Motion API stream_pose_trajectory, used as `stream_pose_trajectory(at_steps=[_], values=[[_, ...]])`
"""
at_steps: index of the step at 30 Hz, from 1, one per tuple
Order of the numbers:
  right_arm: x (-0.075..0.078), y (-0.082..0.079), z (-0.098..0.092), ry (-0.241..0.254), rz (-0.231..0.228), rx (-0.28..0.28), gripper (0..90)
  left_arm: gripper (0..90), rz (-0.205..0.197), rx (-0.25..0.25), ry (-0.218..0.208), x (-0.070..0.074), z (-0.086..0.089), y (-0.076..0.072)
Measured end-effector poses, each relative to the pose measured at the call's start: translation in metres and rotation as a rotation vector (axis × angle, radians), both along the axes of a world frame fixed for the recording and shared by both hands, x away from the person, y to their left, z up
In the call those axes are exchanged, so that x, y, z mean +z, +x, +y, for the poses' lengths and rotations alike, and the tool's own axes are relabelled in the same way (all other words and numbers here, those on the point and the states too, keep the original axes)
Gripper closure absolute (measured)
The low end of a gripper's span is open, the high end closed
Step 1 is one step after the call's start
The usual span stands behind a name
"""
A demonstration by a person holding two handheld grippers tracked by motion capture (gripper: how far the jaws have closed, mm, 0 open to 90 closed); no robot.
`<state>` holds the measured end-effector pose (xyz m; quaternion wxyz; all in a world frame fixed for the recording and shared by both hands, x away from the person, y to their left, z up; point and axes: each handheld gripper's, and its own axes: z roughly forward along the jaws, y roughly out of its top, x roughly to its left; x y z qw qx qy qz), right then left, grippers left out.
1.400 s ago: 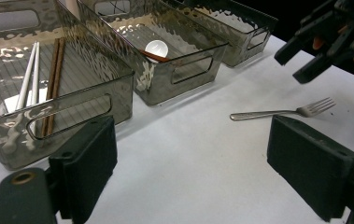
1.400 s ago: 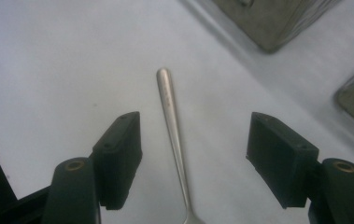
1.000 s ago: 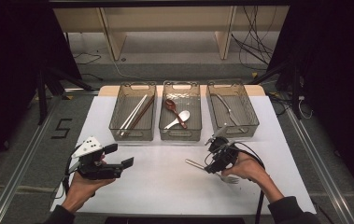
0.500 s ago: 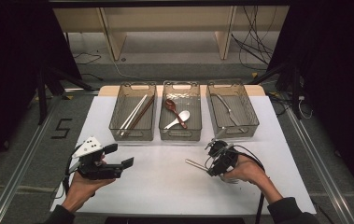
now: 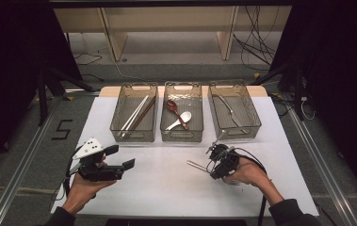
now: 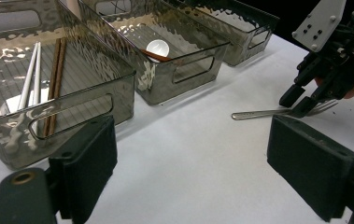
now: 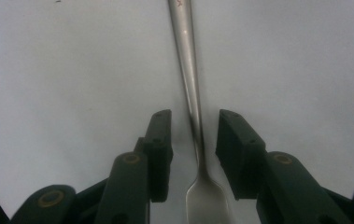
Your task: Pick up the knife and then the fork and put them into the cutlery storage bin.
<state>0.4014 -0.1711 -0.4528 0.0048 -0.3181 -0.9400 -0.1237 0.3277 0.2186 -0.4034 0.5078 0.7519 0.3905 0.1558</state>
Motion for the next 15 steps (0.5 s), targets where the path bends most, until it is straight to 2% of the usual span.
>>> stream_pose_trajectory(at_steps=[8, 15], values=[[-0.0019, -0.0001, 0.0006, -0.019, -0.001, 0.011, 68.6, 15.4, 0.001, -0.003, -0.001, -0.0001, -0.0002, 0.0000], [-0.0019, -0.0013, 0.0008, -0.029, -0.006, 0.023, 74.4, 15.5, 0.001, -0.003, -0.001, 0.0001, -0.0002, -0.0001]])
